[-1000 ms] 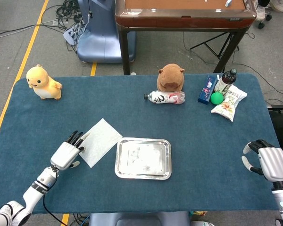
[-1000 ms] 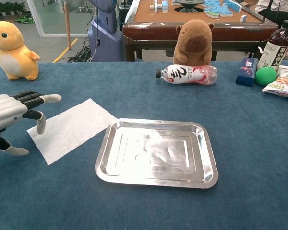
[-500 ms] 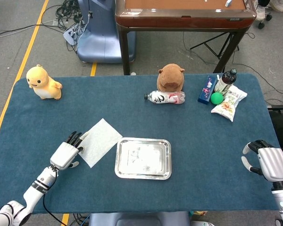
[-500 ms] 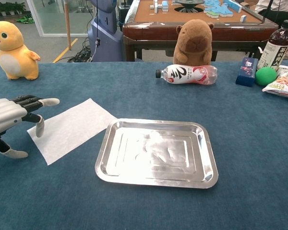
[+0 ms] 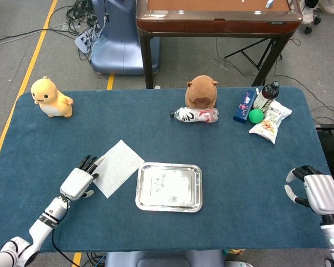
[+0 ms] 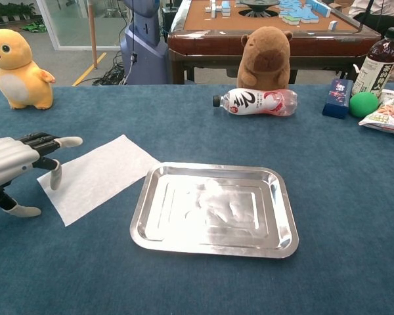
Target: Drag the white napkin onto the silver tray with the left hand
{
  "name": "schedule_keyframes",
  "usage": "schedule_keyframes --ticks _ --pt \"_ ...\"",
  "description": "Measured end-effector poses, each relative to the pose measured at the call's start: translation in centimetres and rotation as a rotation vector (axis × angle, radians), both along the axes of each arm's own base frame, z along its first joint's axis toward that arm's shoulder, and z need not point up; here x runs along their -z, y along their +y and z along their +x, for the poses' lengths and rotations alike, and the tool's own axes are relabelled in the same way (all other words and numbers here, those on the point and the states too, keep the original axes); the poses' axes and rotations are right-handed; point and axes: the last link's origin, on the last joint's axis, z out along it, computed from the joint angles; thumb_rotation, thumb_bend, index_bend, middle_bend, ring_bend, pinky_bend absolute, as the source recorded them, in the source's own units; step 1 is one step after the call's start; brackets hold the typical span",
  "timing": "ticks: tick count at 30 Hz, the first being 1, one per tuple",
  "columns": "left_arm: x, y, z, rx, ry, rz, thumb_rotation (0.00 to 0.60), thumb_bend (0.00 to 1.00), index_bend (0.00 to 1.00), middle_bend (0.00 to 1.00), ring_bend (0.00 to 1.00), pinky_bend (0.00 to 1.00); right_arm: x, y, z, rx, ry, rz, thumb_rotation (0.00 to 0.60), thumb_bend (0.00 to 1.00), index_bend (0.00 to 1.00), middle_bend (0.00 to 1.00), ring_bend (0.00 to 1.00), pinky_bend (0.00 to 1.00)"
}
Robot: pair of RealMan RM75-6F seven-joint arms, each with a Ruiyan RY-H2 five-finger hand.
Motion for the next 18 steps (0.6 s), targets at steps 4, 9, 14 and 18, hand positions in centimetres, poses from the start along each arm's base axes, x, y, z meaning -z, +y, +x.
schedule_keyframes --ticks 4,9,14,18 --pt "0.08 -0.01 -0.05 -0.003 -0.002 -0.002 0.6 0.19 0.51 0.0 0.0 0.02 0.01 0.01 -0.01 0.0 0.001 0.001 0.6 0.35 0.53 0.5 0.32 0.49" --pt "0.17 0.01 -0.07 -0.008 -0.003 -0.003 0.6 0.21 0.51 0.0 0.0 0.02 0.02 0.01 0.0 0.0 0.0 0.001 0.6 0.36 0.53 0.5 0.32 0.49" --pt "0.32 0.01 -0.11 -0.013 -0.005 -0.007 0.6 0.24 0.51 0.0 0.0 0.02 0.0 0.01 0.01 -0.001 -0.001 0.0 0.6 0.35 0.53 0.5 0.32 0.49" --pt "0.45 0.03 -0.11 -0.017 -0.006 -0.01 0.6 0.27 0.51 0.0 0.0 0.02 -0.02 0.0 0.01 -0.002 -0.002 0.0 0.6 0.36 0.53 0.5 0.32 0.49"
